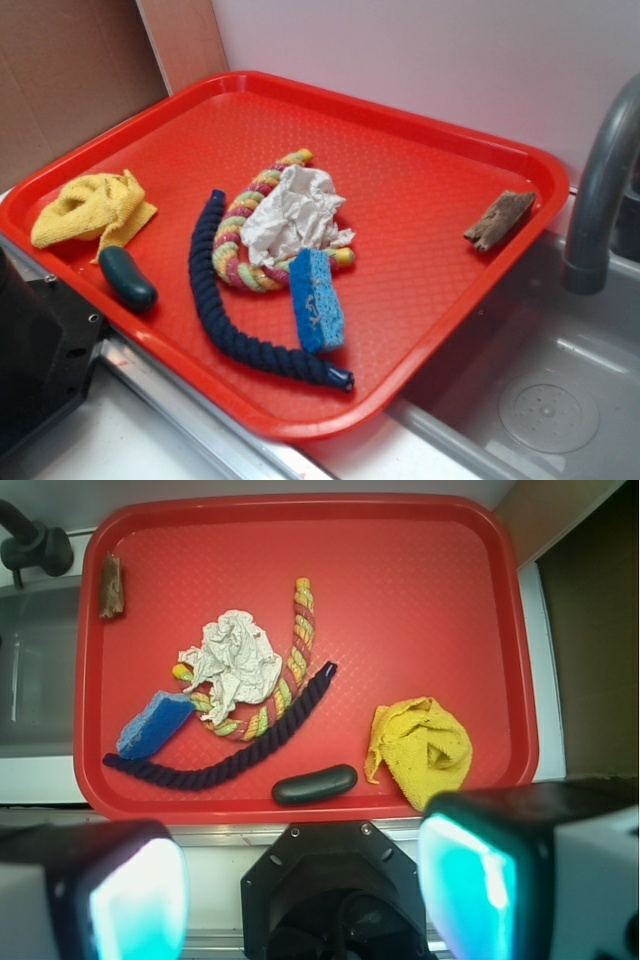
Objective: Grab the wood chip.
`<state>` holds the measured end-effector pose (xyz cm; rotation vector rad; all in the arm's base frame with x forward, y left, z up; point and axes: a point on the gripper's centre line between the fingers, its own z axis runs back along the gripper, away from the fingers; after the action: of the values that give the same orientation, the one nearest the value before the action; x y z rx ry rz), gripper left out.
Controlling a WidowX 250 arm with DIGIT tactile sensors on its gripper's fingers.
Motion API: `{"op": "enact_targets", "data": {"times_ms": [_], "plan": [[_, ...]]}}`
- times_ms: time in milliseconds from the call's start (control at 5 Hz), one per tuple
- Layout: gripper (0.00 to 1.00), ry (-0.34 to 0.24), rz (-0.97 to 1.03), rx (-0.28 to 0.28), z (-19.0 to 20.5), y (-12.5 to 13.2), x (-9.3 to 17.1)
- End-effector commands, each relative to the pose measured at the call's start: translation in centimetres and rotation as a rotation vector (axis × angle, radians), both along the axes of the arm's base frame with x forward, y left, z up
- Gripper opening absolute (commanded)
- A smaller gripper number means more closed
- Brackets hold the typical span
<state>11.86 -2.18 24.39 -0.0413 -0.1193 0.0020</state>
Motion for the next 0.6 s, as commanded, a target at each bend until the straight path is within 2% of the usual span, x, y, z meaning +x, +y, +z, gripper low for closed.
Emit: {"op": "enact_targets", "data": {"times_ms": [0, 200, 400], "plan": [[1.0, 0.0, 0.0, 0.0, 0.0, 0.0, 0.0], [1.0, 0.009, -0.063, -0.087, -5.0, -0.7, 3.7], [1.0, -0.041, -0.196, -0.173, -9.7, -4.5, 7.0]]}}
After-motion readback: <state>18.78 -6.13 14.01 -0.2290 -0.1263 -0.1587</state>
